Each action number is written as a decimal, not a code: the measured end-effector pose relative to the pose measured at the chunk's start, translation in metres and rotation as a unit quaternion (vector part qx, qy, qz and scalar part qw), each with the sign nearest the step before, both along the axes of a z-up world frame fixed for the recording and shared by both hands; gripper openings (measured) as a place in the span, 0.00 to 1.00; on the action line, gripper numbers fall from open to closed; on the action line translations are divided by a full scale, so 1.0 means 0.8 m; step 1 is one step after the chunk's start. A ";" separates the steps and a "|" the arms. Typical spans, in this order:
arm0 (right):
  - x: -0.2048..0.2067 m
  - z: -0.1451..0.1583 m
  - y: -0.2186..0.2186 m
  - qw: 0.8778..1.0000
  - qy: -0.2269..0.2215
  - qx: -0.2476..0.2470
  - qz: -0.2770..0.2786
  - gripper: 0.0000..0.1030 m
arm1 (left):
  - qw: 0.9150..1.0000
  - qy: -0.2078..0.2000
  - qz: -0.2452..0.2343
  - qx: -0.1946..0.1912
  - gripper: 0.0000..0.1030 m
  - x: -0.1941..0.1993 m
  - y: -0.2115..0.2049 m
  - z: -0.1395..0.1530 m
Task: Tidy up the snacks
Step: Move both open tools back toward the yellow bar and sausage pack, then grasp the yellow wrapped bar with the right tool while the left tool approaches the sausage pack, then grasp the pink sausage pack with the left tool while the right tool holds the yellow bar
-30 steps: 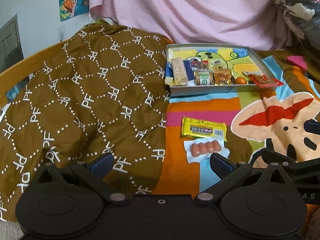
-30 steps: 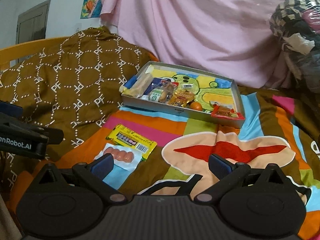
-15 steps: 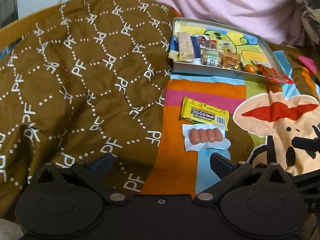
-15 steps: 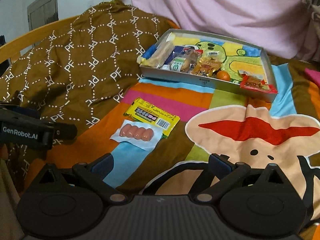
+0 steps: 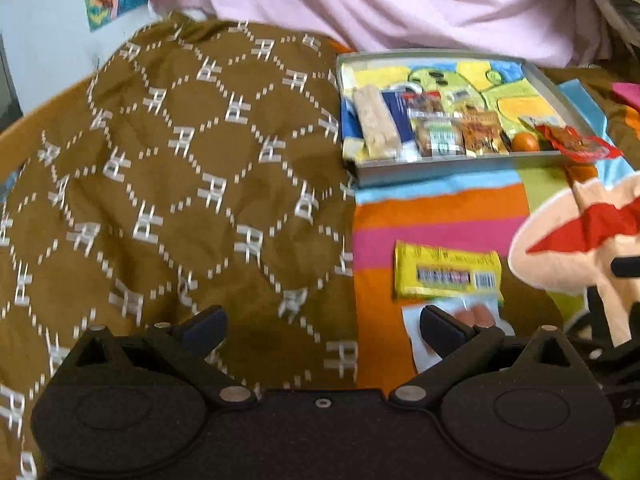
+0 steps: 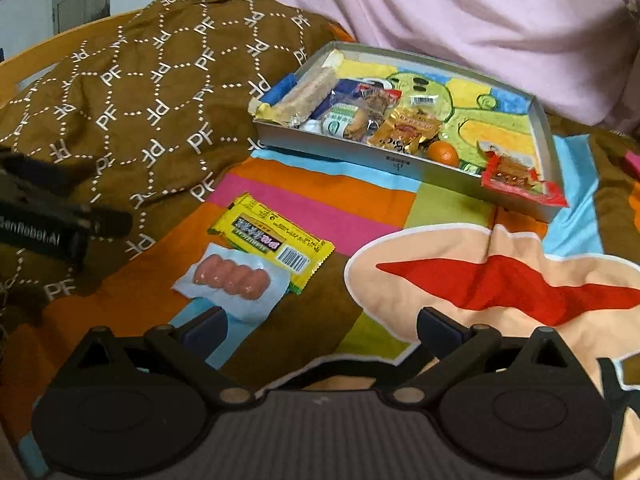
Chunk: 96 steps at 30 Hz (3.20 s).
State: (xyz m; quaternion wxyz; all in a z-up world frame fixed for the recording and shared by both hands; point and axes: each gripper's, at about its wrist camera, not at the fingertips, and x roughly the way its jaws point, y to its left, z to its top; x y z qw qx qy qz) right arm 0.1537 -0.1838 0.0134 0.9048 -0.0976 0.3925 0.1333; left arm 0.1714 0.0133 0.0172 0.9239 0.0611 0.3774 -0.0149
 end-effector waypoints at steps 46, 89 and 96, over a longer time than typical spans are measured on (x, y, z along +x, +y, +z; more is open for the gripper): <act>0.141 -0.056 -0.006 0.998 0.060 0.018 0.011 0.63 | 0.993 -0.077 -0.079 0.045 0.99 0.052 -0.022 -0.034; 0.110 -0.043 -0.084 0.970 0.148 0.172 -0.092 0.47 | 0.941 0.176 -0.274 -0.091 0.81 0.050 -0.075 -0.094; 0.085 -0.036 -0.079 0.973 0.169 0.136 -0.080 0.48 | 0.948 0.185 -0.224 -0.130 0.75 0.054 -0.057 -0.088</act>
